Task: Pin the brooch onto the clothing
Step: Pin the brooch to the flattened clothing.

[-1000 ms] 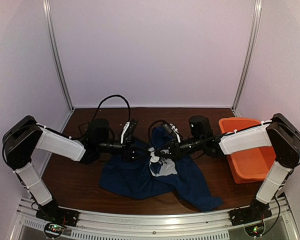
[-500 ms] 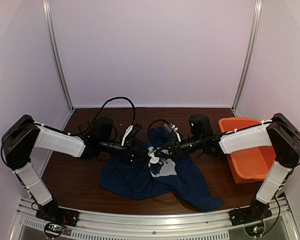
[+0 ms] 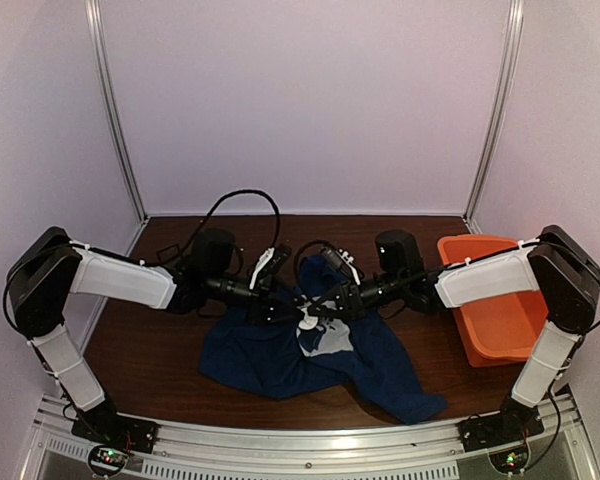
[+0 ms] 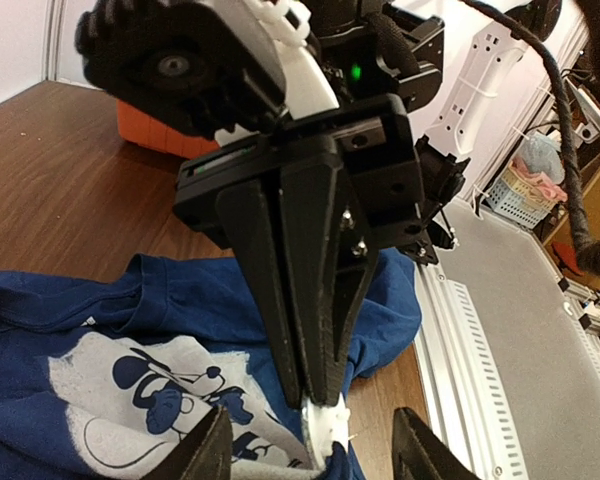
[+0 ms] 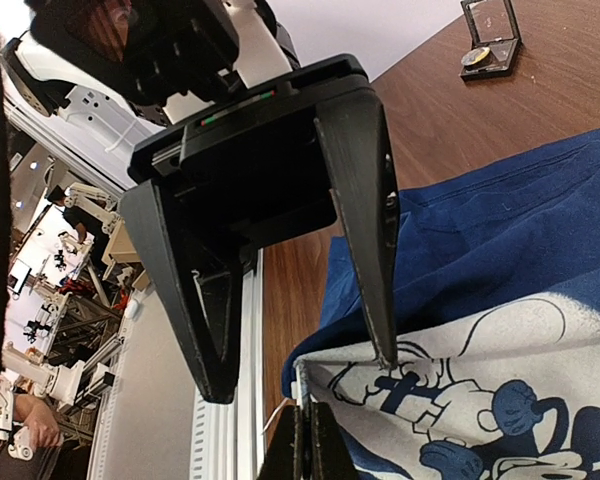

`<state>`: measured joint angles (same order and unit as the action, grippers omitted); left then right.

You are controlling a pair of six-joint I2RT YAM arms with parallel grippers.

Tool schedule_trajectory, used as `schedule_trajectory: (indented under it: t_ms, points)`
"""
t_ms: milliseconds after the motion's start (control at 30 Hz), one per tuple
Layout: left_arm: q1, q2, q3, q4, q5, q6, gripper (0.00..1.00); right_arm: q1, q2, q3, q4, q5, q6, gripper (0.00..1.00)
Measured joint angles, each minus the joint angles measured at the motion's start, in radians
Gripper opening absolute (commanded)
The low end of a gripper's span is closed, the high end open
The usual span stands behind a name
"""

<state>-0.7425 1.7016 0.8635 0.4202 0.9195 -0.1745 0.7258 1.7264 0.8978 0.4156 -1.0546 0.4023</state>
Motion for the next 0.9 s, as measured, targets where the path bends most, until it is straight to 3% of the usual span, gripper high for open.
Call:
schedule_trajectory:
  t_ms: [700,900]
  points:
    - [-0.018,0.012,0.016,-0.057,-0.003,0.046,0.39,-0.01,0.008,0.009,0.021,-0.013,0.036,0.0]
    - [-0.018,0.016,0.016,-0.058,-0.008,0.047,0.3,-0.013,0.011,0.009,0.029,-0.02,0.05,0.0]
